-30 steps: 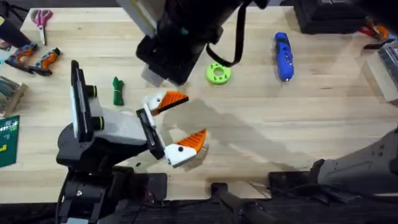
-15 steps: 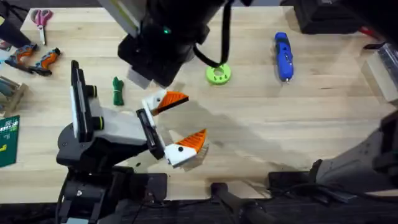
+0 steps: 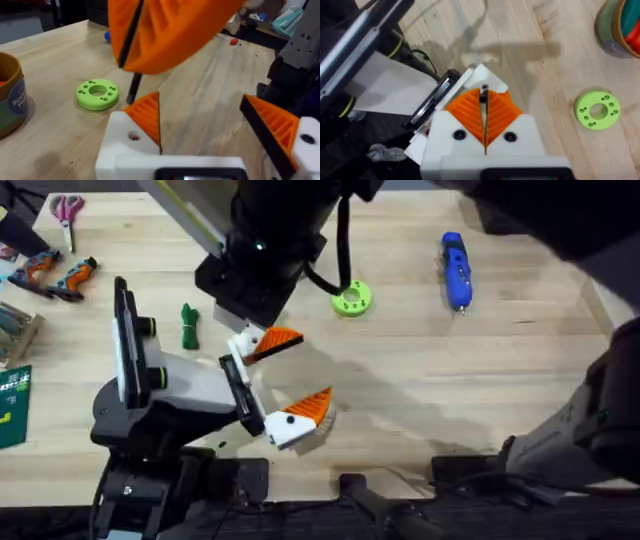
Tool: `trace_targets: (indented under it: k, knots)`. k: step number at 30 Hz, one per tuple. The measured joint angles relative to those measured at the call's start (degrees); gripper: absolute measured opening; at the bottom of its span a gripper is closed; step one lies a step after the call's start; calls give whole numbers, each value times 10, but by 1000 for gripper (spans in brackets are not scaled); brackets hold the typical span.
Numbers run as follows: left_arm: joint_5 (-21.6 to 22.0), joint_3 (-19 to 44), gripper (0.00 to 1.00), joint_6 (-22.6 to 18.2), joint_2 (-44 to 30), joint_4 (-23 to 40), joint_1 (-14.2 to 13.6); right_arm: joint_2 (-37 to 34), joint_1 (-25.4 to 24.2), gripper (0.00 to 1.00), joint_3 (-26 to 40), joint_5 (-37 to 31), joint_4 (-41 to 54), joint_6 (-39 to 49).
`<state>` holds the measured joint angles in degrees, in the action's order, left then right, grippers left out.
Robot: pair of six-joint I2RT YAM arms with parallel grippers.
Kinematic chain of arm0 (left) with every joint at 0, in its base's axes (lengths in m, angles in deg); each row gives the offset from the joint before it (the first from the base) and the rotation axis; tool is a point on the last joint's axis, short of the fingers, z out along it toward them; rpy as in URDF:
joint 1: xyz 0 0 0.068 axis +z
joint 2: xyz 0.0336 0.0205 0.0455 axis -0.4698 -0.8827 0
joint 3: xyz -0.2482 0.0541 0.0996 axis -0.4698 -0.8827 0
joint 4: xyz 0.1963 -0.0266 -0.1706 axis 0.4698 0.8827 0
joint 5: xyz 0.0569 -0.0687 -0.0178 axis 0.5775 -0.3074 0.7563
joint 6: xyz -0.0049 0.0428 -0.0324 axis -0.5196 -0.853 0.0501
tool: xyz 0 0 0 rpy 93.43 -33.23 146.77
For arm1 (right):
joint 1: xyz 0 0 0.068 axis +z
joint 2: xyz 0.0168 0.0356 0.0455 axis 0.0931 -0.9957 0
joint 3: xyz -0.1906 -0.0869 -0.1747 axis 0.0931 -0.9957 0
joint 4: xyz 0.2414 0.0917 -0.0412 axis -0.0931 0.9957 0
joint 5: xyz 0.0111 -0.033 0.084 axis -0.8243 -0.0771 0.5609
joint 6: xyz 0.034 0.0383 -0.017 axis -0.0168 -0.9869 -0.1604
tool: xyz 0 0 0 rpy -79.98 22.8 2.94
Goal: Pick up the gripper from the table and insert it into the empty holder that is missing its gripper. Then pick up a screw, insert it into the mounting hole, and use the screwdriver to tighten it. Finally, clean up the table by picking up the vegetable and placing it into the bucket.
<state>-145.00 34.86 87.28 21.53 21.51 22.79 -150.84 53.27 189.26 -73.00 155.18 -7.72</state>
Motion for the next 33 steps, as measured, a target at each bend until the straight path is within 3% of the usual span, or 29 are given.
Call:
trace_targets:
  k: [33]
  knots:
    - [0,0,985,0,0,0,0,-33,0,6,0,0,12,-2]
